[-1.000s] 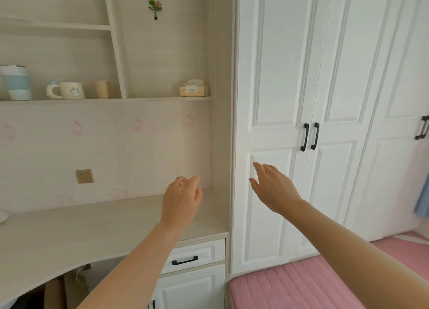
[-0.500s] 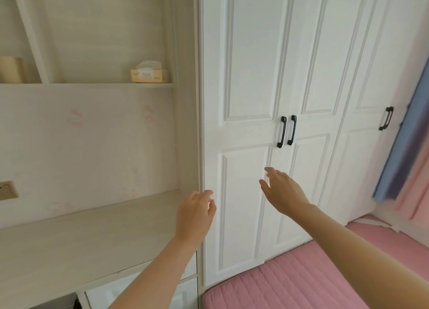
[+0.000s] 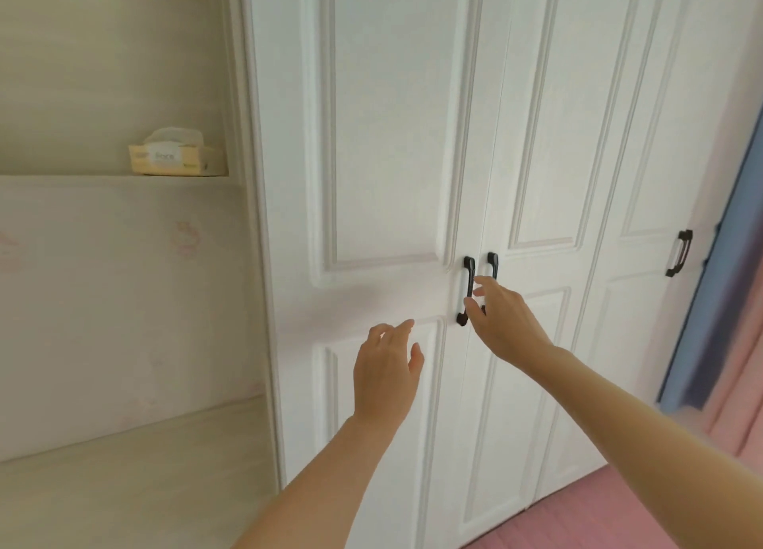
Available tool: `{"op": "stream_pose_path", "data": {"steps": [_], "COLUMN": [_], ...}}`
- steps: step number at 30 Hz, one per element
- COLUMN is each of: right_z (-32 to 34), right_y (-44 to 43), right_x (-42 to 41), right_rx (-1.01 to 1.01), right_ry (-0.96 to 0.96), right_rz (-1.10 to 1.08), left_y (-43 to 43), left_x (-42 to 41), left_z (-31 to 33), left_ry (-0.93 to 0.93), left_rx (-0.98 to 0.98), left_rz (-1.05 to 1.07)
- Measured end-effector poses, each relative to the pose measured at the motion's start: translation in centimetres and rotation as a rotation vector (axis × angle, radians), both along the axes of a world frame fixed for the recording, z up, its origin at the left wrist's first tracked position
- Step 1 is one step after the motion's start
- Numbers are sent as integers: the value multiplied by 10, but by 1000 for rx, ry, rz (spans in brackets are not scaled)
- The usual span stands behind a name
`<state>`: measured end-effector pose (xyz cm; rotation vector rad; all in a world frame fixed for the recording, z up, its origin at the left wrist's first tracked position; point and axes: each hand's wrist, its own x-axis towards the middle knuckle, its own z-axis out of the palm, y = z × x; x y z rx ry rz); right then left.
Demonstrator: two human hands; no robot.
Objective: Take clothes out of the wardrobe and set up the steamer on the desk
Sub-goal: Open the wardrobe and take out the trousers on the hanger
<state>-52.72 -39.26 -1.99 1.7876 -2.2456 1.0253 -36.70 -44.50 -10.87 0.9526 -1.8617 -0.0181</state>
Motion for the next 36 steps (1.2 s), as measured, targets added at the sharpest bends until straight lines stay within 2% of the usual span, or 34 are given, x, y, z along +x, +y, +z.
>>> {"op": "stream_pose_path", "data": {"steps": [4,10,14,22,36], "right_z": [23,46,58,61,66], "right_y": [-32,-74,-90,-109,-94], "right_x": [-30,-57,-70,-82,-76], "right_rx": [-53,-123,-182,-267,-327], "right_ry": [2,35,18,-132,-457], "right_rz": [29,35,51,147,211], "left_y": [-23,-49,-58,-62,-33], "left_x": [-54,-113,-139,-164,-155], "left_z": [17,26,35,46,46], "left_ry": [19,30,138,260,188], "left_rx": [-63,-20,178,308,306], "left_rz": [-50,-73,-117,-83,-56]}}
